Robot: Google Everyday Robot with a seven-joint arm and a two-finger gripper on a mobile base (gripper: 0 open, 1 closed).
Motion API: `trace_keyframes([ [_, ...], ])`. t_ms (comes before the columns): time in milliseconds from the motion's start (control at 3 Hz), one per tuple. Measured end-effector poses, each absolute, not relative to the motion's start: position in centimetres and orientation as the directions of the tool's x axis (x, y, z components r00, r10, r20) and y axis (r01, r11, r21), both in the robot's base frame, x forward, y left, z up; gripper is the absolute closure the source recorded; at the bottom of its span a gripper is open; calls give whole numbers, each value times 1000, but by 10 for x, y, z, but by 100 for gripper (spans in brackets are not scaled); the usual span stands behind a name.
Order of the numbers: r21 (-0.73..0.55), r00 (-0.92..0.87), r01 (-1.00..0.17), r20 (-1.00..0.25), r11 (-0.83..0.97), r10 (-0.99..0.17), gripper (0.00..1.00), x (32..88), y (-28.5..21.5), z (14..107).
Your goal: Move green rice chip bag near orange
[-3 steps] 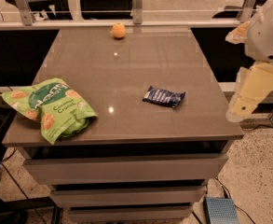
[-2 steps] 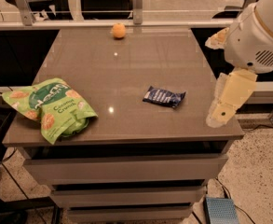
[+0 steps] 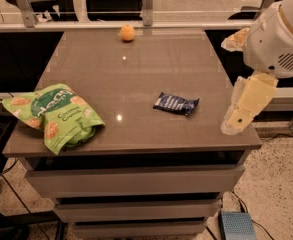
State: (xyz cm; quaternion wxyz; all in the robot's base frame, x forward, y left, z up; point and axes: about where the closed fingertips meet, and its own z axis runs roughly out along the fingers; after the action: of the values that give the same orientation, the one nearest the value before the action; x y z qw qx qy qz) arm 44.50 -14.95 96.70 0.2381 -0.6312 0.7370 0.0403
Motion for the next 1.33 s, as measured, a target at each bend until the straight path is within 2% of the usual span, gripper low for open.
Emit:
trace_keyframes([
  [333, -240, -56, -951, -483, 193, -874, 0, 443, -111, 965],
  [1333, -229, 75, -967, -681, 115, -728, 0, 429, 62, 935],
])
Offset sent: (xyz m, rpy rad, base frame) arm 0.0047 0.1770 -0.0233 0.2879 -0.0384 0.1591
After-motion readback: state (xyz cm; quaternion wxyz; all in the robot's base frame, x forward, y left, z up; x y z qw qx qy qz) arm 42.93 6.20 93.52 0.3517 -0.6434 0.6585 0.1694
